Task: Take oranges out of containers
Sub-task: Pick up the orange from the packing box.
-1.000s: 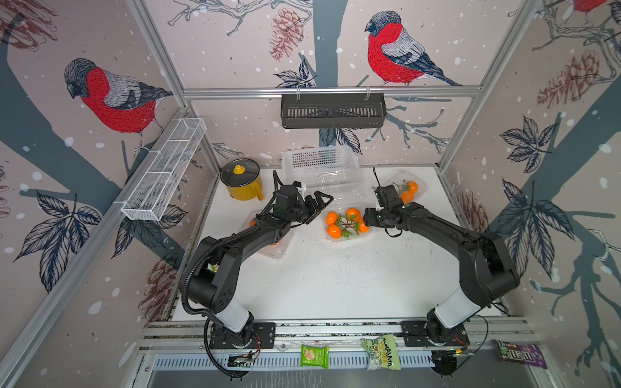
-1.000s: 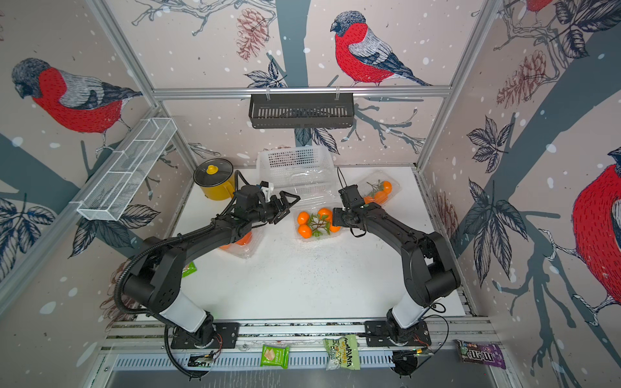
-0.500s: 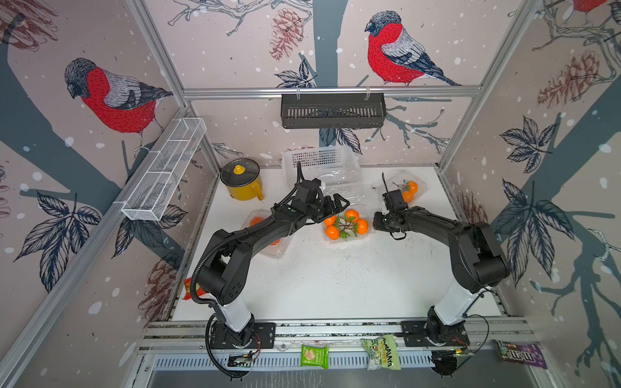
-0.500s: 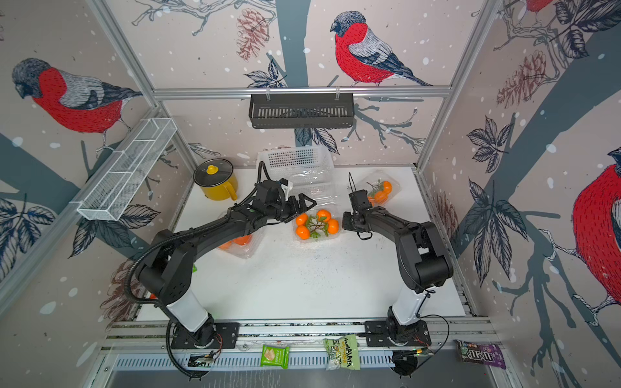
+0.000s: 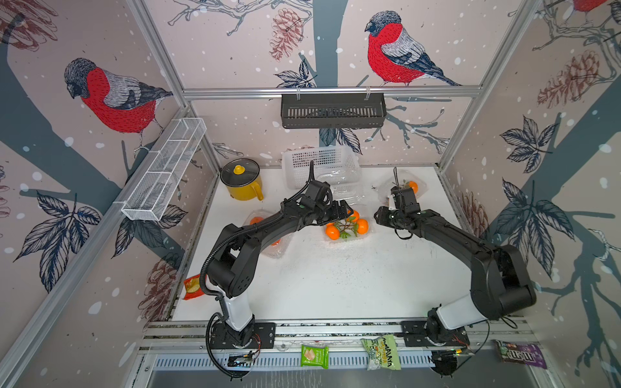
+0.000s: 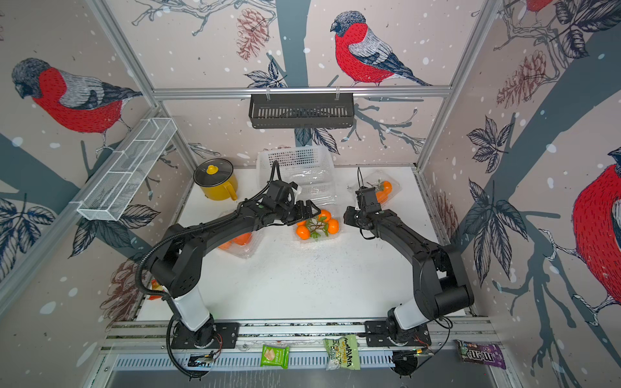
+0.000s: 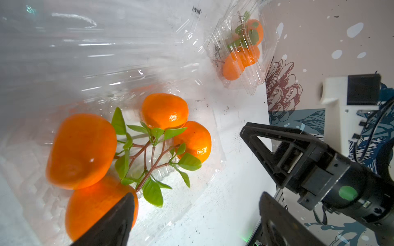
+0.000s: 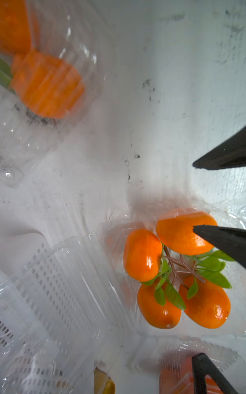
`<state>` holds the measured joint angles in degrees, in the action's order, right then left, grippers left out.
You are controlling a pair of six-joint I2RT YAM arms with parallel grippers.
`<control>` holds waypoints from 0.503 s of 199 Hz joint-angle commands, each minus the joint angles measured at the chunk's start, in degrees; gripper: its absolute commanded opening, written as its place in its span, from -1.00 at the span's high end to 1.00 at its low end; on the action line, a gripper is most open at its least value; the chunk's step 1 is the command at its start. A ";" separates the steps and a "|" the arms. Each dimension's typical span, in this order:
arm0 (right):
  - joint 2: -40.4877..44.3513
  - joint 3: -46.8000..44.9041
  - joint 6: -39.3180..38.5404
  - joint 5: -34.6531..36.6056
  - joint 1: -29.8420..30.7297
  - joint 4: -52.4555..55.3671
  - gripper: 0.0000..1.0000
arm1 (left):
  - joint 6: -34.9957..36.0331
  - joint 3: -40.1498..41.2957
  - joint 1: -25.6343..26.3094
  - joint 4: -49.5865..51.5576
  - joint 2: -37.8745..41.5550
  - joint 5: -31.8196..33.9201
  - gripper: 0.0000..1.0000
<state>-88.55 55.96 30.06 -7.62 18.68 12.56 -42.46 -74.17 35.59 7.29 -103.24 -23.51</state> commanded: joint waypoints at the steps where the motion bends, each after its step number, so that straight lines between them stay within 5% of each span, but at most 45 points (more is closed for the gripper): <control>1: -4.06 2.64 0.09 -2.66 1.52 -0.97 0.11 | 1.37 -0.49 0.57 2.49 -0.39 1.05 -0.80; 26: -8.31 3.89 0.04 -2.46 2.33 -1.63 0.15 | 0.71 0.91 0.62 1.85 0.26 0.99 -0.79; 66: -9.12 1.66 -0.35 2.78 1.65 -2.03 0.55 | 1.67 1.01 0.96 3.01 0.39 1.71 -0.74; 100: -5.79 -2.77 -0.36 4.21 1.63 -2.47 0.58 | 3.81 -2.41 2.86 6.36 -1.44 4.59 -0.69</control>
<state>-96.53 55.33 29.98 -5.91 20.32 10.35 -41.08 -74.32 37.23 11.14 -103.57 -21.04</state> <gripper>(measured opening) 0.213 0.850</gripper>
